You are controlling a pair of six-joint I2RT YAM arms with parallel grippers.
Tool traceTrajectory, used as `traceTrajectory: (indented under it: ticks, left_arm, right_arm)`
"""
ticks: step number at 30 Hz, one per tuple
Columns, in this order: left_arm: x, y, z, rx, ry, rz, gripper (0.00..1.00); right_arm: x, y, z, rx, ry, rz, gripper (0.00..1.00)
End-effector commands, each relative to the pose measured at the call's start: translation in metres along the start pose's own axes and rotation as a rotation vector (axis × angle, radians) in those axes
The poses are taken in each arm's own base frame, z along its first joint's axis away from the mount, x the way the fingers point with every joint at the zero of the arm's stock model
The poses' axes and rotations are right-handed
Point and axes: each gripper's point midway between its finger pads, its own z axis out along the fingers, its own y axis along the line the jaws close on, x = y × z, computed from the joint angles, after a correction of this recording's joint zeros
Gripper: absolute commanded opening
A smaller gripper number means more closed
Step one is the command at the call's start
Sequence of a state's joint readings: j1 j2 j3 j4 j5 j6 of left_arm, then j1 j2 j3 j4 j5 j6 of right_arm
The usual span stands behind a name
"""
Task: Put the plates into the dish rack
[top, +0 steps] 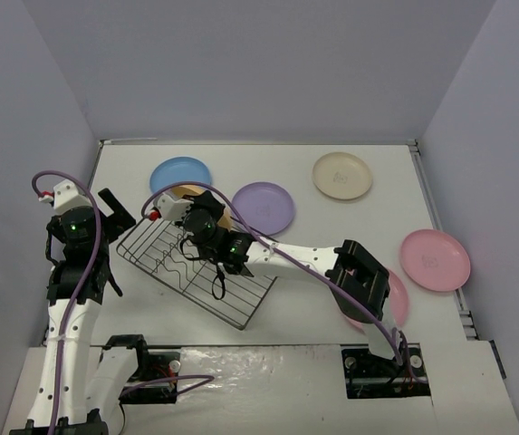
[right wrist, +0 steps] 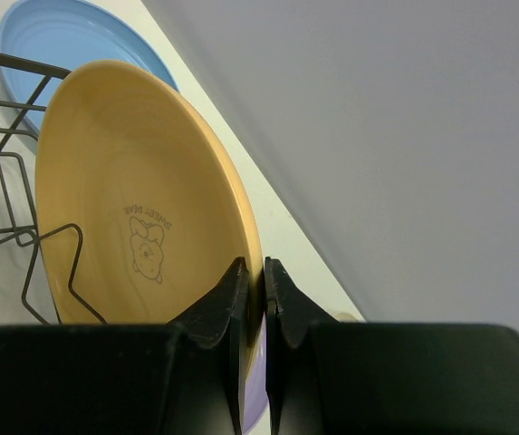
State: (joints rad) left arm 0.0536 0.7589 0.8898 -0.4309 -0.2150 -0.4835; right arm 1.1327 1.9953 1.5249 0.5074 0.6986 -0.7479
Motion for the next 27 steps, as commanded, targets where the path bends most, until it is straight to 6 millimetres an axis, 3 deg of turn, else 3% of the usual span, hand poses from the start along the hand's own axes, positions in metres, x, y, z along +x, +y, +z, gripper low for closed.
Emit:
traceTrajectory:
  ticks: [1, 11, 18, 27]
  left_arm:
    - [-0.024, -0.005, -0.004, 0.013, -0.069, -0.031, 0.97]
    - [-0.024, -0.006, -0.004, 0.014, -0.068, -0.032, 0.97]
    - [-0.024, -0.006, -0.005, 0.016, -0.068, -0.031, 0.97]
    - [-0.024, -0.007, -0.005, 0.022, -0.068, -0.034, 0.97]
  right_arm:
    - [-0.027, -0.029, -0.014, 0.022, -0.062, 0.126, 0.0]
    - [-0.031, -0.021, -0.021, 0.054, -0.037, 0.116, 0.0]
    - [-0.029, -0.028, -0.023, 0.089, 0.016, 0.202, 0.0]
    - [-0.011, -0.017, -0.033, 0.049, 0.024, 0.299, 0.14]
